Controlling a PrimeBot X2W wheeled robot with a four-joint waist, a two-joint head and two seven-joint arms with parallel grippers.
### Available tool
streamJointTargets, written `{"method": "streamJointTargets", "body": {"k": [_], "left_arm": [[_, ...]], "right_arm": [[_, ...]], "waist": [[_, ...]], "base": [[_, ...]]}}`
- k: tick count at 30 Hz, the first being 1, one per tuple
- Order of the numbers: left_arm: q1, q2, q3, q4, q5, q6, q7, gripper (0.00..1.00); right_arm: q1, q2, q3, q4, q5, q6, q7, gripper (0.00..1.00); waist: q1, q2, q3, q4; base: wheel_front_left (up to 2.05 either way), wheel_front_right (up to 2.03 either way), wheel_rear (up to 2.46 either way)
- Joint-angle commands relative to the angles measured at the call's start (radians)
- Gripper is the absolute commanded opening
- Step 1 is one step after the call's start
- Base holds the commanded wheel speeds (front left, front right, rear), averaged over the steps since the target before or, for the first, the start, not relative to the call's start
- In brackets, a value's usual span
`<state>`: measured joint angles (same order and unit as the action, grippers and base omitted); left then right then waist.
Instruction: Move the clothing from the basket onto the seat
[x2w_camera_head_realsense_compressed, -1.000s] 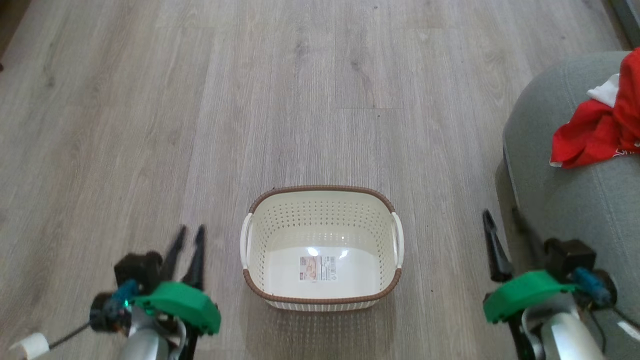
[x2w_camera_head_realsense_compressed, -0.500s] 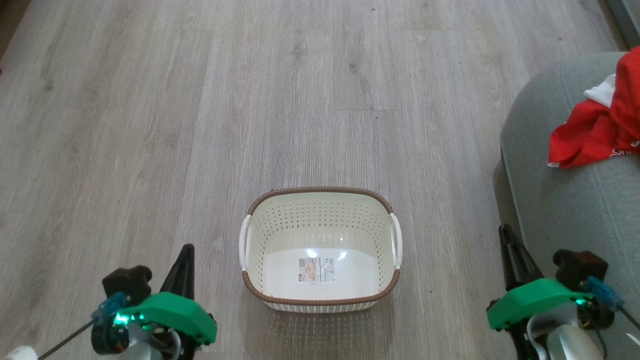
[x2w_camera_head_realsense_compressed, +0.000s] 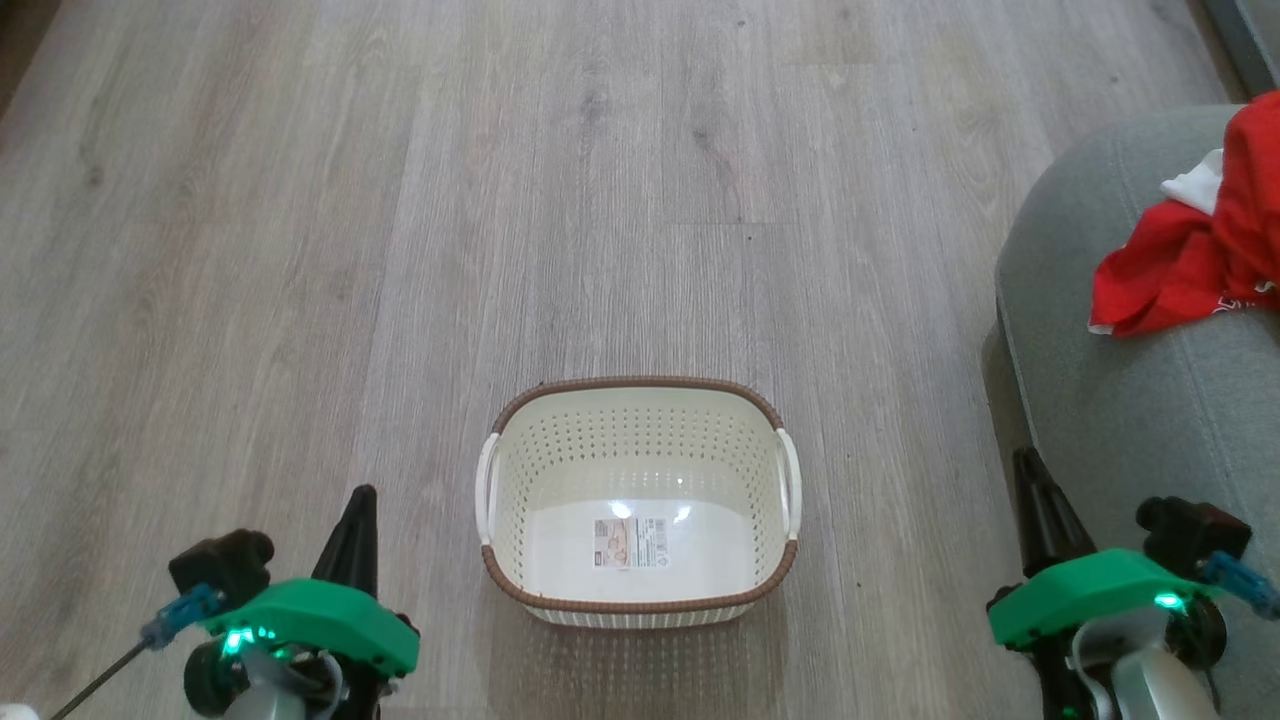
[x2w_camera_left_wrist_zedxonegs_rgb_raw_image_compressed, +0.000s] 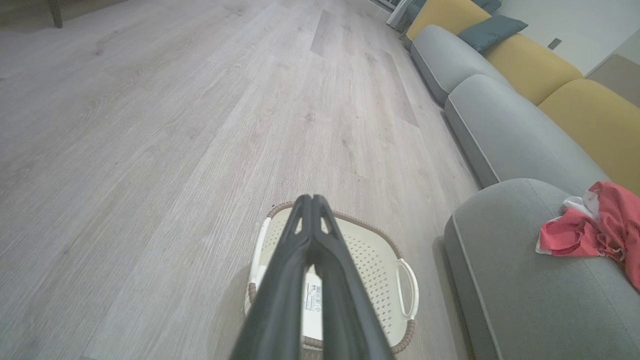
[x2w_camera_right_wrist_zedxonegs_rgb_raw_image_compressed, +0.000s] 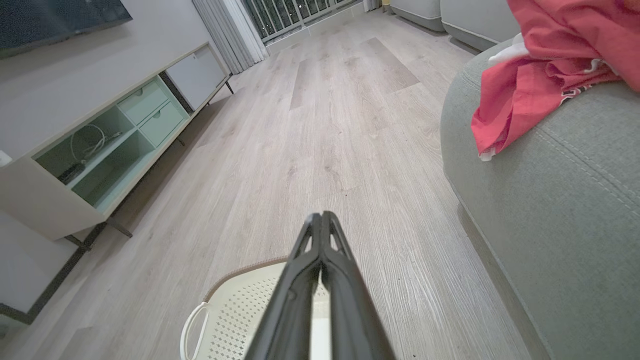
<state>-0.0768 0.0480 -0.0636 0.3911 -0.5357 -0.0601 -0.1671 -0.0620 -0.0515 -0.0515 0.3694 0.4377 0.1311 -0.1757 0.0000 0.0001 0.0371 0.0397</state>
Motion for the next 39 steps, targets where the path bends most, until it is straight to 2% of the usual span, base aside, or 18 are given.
{"method": "streamJointTargets", "body": {"k": [1, 39], "left_arm": [[-0.036, 0.002, 0.018, -0.039, -0.027, -0.008, 0.005, 0.0], [-0.034, 0.002, 0.081, -0.081, -0.441, -0.033, 0.114, 0.0]], "right_arm": [[-0.034, -0.001, -0.002, -0.04, 0.031, 0.0, 0.007, 0.0], [-0.039, 0.0, -0.026, -0.074, 0.483, 0.0, 0.119, 0.0]], "waist": [[0.0, -0.0001, 0.0, 0.0], [0.0, -0.0001, -0.014, -0.016]], "base": [[0.0, 0.0, 0.0], [0.0, 0.0, 0.0]]}}
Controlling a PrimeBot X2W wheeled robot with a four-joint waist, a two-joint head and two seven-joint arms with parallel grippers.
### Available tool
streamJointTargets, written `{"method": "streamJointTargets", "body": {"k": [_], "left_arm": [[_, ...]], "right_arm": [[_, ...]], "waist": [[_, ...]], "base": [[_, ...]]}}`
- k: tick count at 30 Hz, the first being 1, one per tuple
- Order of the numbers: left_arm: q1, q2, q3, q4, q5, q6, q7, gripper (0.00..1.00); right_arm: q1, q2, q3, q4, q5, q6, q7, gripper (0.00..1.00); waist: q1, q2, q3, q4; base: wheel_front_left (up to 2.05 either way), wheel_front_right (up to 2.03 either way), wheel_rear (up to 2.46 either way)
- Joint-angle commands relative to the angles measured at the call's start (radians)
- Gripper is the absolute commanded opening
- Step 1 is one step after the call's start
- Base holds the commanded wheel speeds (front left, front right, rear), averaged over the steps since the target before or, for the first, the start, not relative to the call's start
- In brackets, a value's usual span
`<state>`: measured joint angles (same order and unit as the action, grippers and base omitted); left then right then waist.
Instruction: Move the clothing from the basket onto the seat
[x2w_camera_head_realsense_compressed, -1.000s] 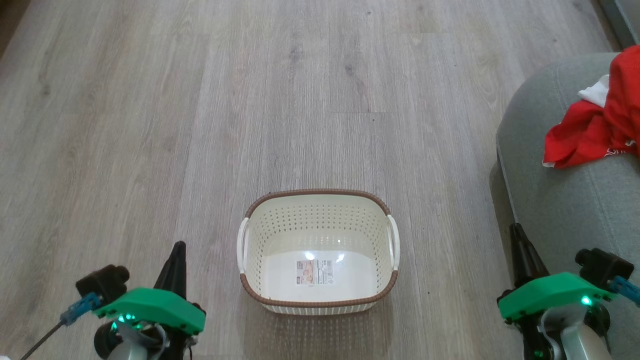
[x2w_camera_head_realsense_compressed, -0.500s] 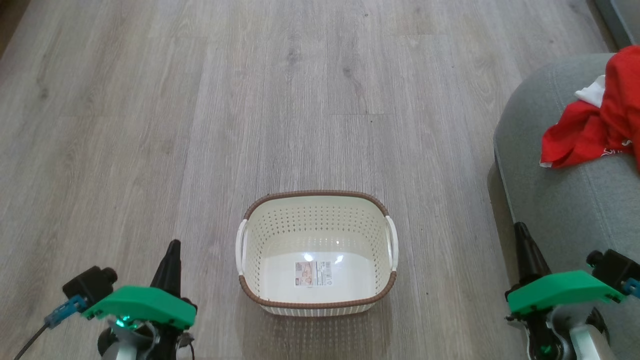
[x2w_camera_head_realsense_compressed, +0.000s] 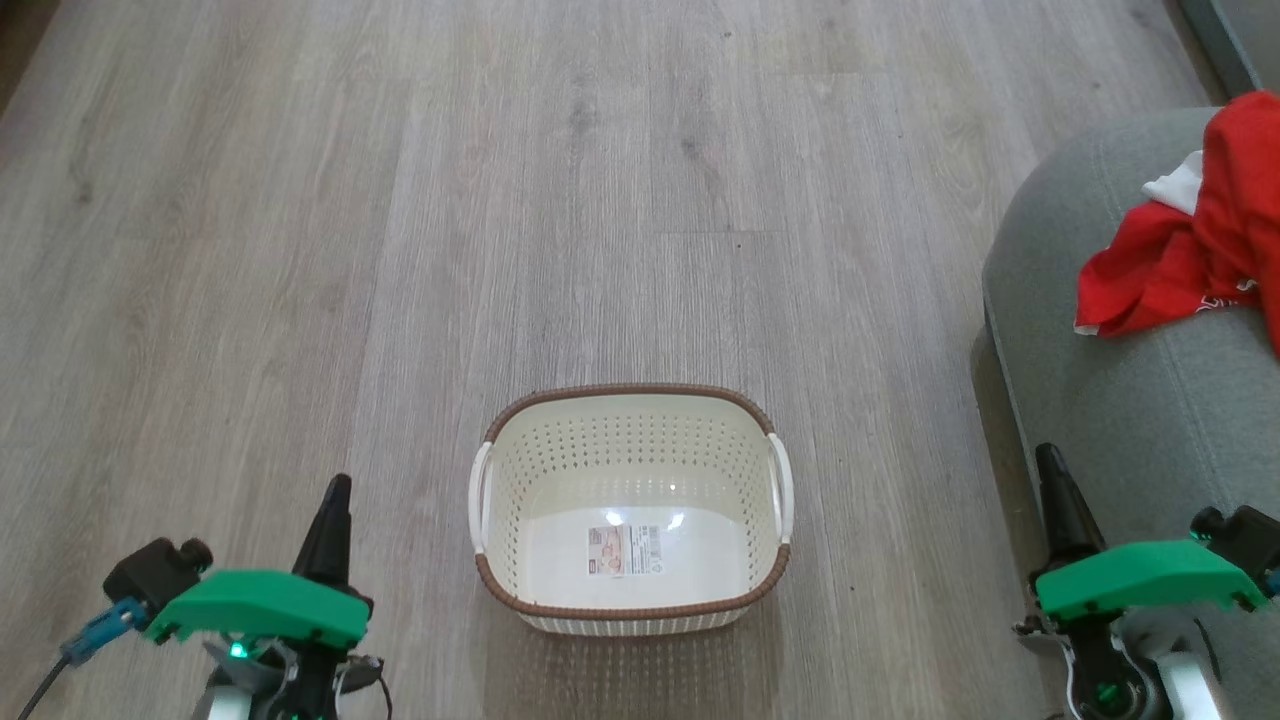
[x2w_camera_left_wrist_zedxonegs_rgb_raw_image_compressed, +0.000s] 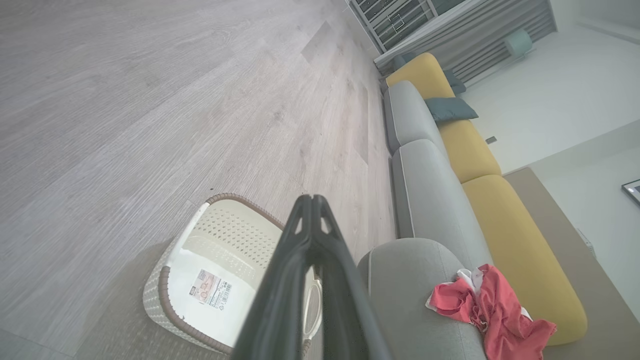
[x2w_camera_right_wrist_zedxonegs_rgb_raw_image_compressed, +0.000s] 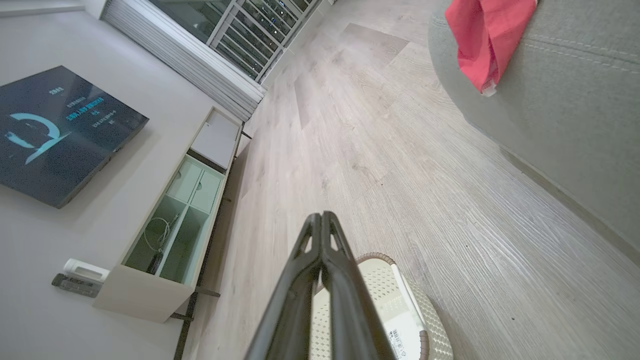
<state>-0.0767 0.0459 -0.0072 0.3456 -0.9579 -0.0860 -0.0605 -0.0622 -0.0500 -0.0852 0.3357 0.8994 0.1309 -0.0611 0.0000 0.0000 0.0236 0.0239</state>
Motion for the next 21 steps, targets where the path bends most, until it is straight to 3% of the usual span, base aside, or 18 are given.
{"method": "streamJointTargets", "body": {"k": [1, 21], "left_arm": [[-0.034, 0.004, 0.027, -0.037, -0.03, -0.008, 0.011, 0.0], [-0.033, 0.004, 0.06, -0.059, -0.248, -0.021, 0.068, 0.0]], "right_arm": [[-0.039, -0.001, 0.007, -0.041, 0.033, 0.0, 0.007, 0.0], [-0.041, -0.001, -0.005, -0.058, 0.27, 0.0, 0.066, 0.0]], "waist": [[0.0, 0.0, -0.001, -0.001], [0.0, 0.0, -0.008, -0.009]], "base": [[0.0, 0.0, 0.0], [0.0, 0.0, 0.0]]}}
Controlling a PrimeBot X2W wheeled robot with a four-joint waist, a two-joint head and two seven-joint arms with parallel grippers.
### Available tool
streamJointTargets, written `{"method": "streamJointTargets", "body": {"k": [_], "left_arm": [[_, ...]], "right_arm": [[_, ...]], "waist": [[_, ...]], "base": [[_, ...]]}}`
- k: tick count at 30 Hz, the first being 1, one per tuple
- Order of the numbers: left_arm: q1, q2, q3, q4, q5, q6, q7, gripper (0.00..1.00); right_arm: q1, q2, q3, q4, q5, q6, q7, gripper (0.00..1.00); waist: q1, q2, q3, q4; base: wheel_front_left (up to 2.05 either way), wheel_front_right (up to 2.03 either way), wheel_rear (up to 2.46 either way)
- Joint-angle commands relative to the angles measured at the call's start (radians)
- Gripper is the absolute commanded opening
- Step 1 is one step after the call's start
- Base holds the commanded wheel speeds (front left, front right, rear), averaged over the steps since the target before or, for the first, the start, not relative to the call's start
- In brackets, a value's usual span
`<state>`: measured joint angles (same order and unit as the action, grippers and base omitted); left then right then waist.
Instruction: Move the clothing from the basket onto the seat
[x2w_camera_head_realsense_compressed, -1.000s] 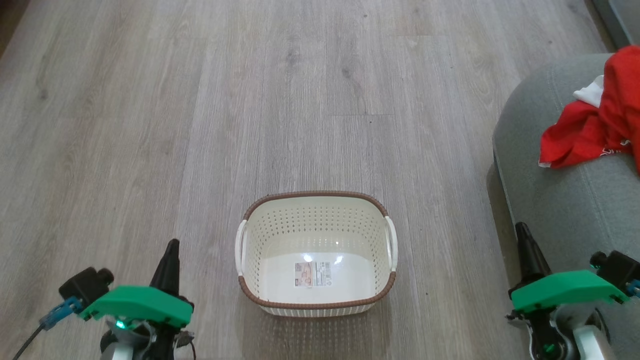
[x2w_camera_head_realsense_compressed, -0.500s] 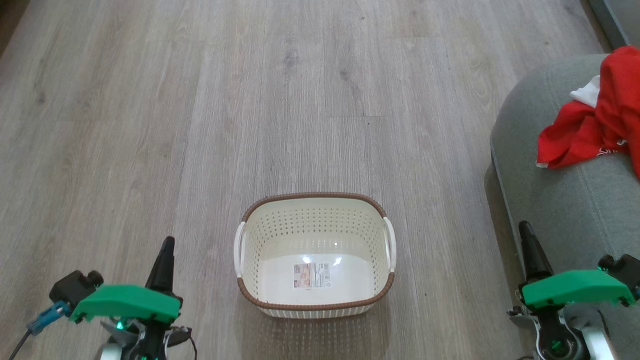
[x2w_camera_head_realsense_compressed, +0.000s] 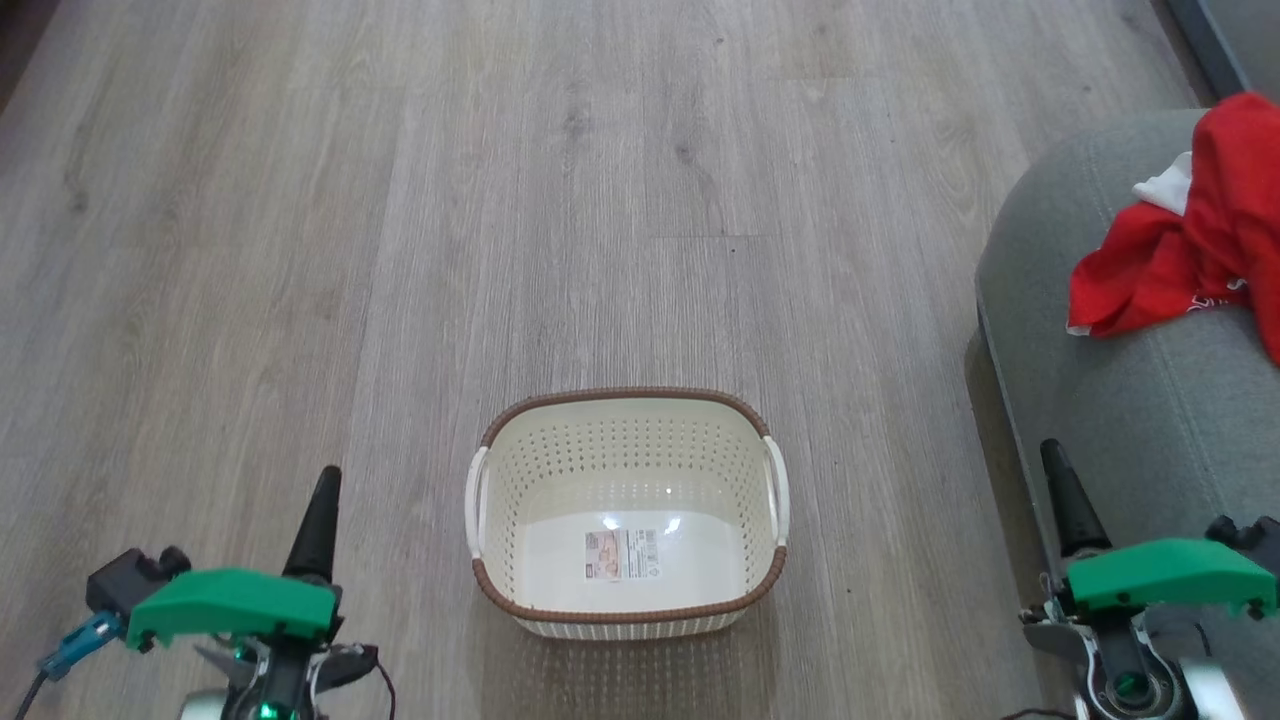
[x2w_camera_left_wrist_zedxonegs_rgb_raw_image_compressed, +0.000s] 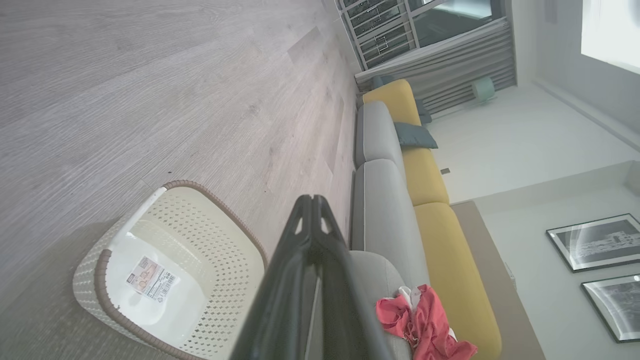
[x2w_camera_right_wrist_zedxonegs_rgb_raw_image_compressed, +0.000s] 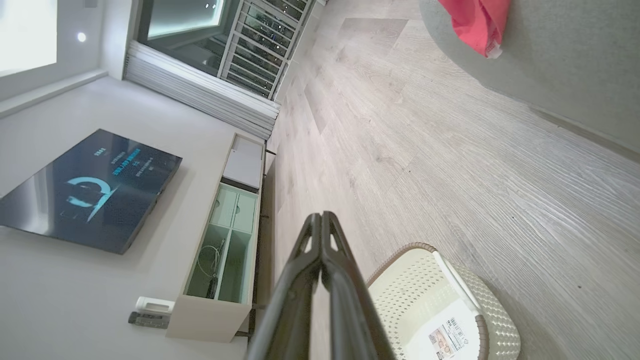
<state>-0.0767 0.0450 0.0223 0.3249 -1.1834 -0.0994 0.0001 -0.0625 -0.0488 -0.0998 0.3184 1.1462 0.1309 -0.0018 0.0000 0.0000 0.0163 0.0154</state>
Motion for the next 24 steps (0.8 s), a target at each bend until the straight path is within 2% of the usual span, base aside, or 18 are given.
{"method": "streamJointTargets", "body": {"k": [1, 24], "left_arm": [[-0.033, 0.005, 0.032, -0.04, -0.033, -0.008, 0.01, 0.0], [-0.032, 0.005, 0.069, -0.064, -0.273, -0.022, 0.073, 0.0]], "right_arm": [[-0.041, -0.002, 0.009, -0.042, 0.035, 0.0, 0.01, 0.0], [-0.044, -0.002, -0.005, -0.061, 0.297, 0.0, 0.074, 0.0]], "waist": [[0.0, 0.0, -0.001, -0.001], [0.0, 0.0, -0.008, -0.01]], "base": [[0.0, 0.0, 0.0], [0.0, 0.0, 0.0]]}}
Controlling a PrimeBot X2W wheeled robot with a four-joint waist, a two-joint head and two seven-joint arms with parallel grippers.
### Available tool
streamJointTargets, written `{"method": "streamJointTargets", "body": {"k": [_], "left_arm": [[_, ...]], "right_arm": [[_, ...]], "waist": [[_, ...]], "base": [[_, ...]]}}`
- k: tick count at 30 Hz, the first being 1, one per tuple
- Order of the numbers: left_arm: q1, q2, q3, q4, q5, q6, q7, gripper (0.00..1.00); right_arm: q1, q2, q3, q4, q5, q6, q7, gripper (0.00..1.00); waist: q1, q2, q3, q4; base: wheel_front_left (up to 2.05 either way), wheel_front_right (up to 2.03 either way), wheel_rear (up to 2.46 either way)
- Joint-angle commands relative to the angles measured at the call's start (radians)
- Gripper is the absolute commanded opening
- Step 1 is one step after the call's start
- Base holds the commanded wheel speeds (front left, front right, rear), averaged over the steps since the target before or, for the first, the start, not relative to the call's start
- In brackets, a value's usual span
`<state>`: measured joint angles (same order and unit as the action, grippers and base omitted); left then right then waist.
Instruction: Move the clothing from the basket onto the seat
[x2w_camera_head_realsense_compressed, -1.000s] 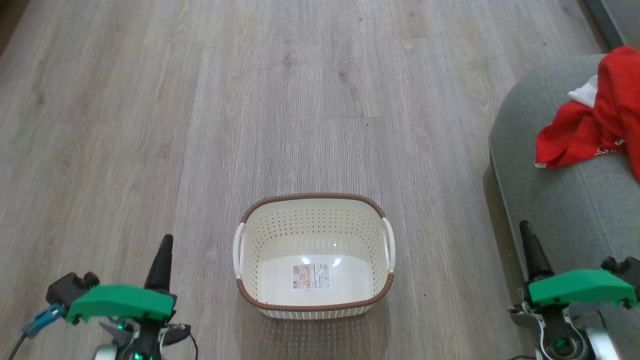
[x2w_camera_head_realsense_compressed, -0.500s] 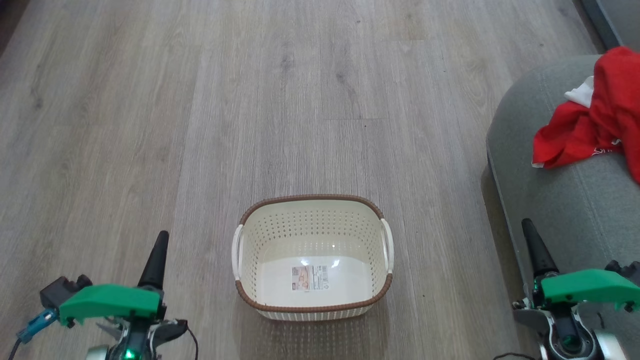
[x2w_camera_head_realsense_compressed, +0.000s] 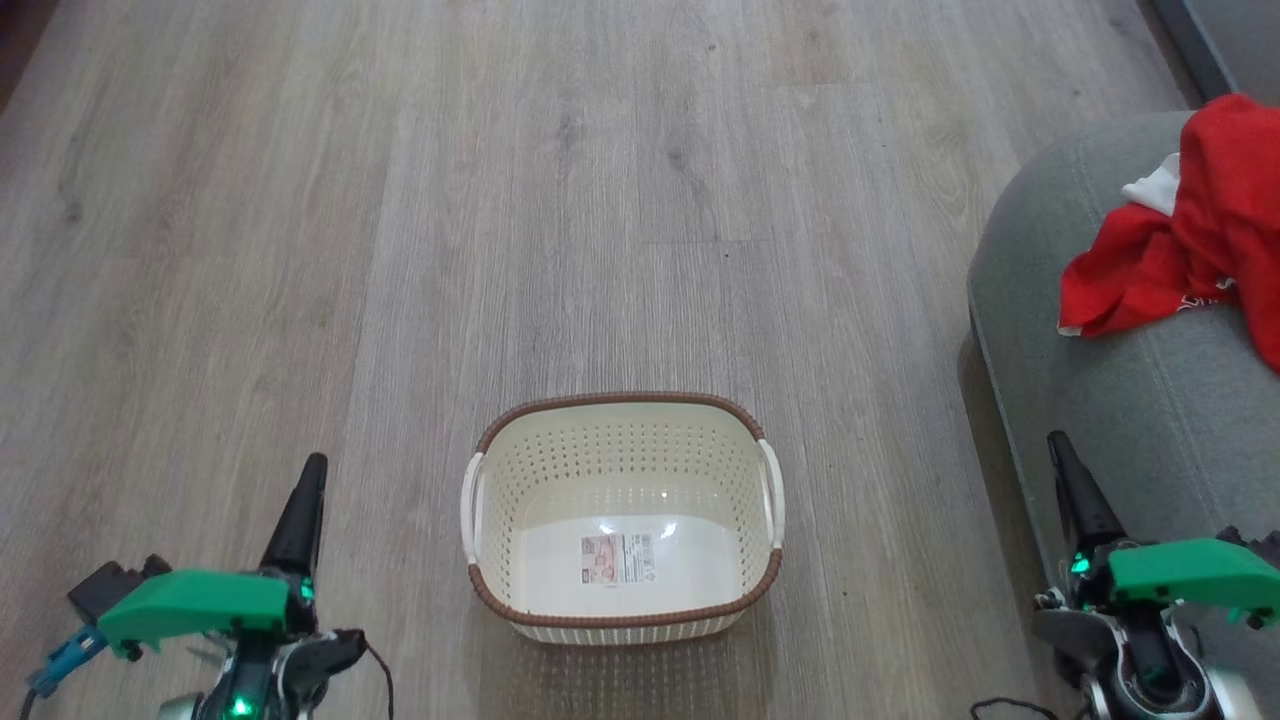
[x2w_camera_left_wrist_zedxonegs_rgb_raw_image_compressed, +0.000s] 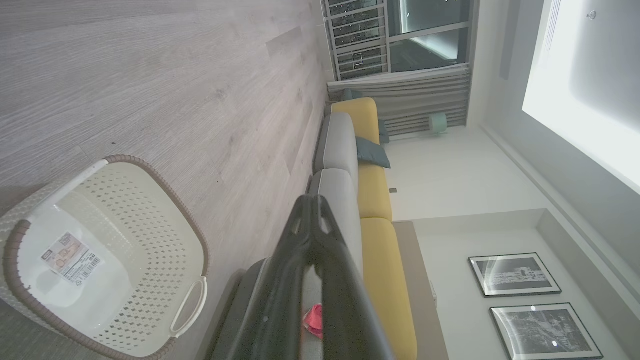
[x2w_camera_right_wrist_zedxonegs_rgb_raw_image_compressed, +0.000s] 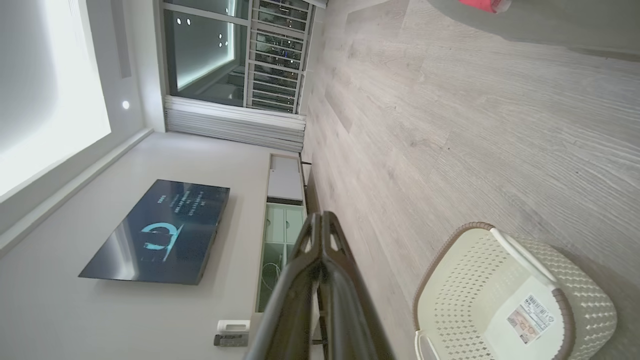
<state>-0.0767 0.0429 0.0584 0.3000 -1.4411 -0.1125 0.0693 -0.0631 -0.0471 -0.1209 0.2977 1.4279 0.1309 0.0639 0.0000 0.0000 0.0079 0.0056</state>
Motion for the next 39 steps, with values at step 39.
{"method": "streamJointTargets", "body": {"k": [39], "left_arm": [[-0.031, 0.007, 0.056, -0.055, -0.167, -0.018, 0.044, 0.0]], "right_arm": [[-0.045, -0.003, 0.007, -0.053, 0.181, 0.0, 0.049, 0.0]], "waist": [[0.0, 0.0, -0.005, -0.006]], "base": [[0.0, 0.0, 0.0]]}}
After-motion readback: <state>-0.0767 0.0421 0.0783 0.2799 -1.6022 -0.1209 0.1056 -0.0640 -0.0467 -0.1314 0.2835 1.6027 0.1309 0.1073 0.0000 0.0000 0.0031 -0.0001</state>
